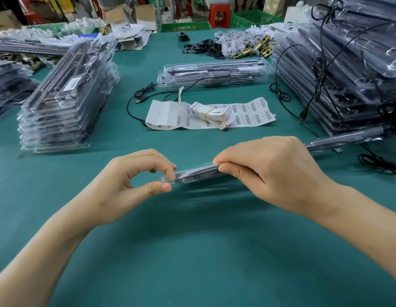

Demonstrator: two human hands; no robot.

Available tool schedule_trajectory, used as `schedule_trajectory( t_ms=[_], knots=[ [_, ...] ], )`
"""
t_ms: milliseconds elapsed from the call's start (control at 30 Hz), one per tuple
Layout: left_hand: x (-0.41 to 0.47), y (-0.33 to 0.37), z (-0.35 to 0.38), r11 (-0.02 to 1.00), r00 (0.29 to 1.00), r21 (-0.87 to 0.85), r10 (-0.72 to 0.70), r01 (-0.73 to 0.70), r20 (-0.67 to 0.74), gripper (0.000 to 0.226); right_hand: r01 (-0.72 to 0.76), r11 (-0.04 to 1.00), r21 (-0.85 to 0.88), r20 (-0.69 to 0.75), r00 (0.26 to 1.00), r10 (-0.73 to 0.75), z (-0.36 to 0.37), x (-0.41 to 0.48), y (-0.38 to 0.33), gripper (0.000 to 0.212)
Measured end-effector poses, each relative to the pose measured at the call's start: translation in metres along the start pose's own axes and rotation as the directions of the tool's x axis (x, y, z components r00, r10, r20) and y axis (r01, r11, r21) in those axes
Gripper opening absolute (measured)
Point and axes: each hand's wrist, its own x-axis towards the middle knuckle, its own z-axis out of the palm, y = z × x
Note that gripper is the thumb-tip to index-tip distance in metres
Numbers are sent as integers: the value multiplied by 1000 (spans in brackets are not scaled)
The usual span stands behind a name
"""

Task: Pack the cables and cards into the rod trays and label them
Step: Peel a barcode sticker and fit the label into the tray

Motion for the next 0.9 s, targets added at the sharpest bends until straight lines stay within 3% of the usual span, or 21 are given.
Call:
schedule_trajectory(
  t_ms=[67, 200, 400, 700, 900],
  knots=[
    [-1, 6, -2, 1000, 1000, 22, -1, 1, -9, 21, -12, 1000, 0, 29, 1000, 12, -3, 1, -1, 28],
    [2, 32, 4, 989, 982, 147, 60, -33, -178, 37, -35, 999, 8, 69, 997, 34, -9, 8, -3, 28],
    [23, 53, 24, 929, 976, 369, 96, -17, -197, 20, -46, 999, -7, 35, 998, 47, -7, 8, -7, 37],
    [20, 46, 31, 946, 966, 325, 90, -7, -241, 16, -115, 992, -54, 161, 979, 122, -21, -8, 7, 26],
    [26, 55, 21, 967, 960, 253, 97, -29, -262, 16, -137, 988, -75, 186, 971, 149, -34, 4, -1, 32]
  ],
)
